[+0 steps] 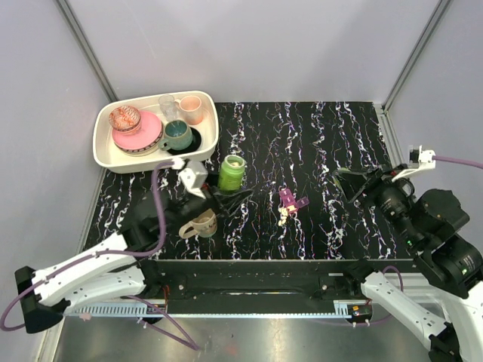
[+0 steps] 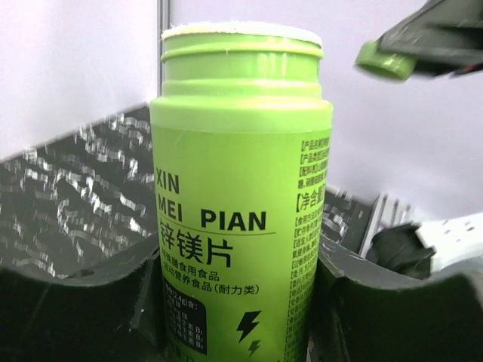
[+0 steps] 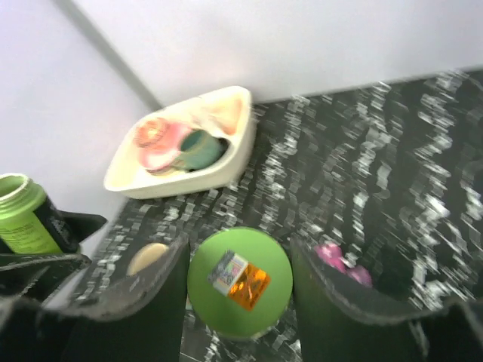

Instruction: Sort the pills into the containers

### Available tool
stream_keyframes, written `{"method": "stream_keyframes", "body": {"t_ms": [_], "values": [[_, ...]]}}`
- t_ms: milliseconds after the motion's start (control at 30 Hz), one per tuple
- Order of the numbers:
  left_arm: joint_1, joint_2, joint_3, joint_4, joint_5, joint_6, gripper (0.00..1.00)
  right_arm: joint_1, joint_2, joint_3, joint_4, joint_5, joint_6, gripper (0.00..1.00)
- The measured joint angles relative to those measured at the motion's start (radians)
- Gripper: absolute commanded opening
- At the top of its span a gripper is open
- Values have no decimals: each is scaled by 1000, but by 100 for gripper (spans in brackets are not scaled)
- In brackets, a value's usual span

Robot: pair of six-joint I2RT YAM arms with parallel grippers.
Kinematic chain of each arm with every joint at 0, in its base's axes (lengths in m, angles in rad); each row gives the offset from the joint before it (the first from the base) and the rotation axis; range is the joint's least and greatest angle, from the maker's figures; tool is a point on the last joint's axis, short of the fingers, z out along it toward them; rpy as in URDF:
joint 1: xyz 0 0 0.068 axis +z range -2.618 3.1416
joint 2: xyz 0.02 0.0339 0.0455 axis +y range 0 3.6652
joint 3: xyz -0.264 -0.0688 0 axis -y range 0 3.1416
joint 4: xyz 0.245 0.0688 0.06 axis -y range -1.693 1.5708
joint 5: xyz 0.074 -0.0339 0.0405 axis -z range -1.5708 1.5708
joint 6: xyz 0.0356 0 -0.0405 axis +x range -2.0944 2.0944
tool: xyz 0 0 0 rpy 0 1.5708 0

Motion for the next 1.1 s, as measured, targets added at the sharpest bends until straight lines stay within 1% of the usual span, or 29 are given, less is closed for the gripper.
{"method": "stream_keyframes", "body": {"t_ms": [67,133,233,300,567,733,933,1100], "values": [[0,-81,-52,66,3,-19,0,0,26,20,42,-97,7,0],[0,-126,-78,102,6,-37,0,0,60,35,96,-212,23,0],[0,-148,-98,118,18,-61,0,0,117,47,167,-343,50,0],[0,-143,-99,104,31,-67,0,0,148,50,196,-394,65,0],[-7,-72,-87,5,145,-80,0,0,219,80,258,-507,117,0],[-38,2,-48,-9,218,-81,0,0,247,98,302,-586,143,0],[-68,53,-4,-18,268,-80,0,0,288,98,333,-668,171,0],[-82,88,42,-18,280,-80,0,0,313,98,337,-716,183,0]]}}
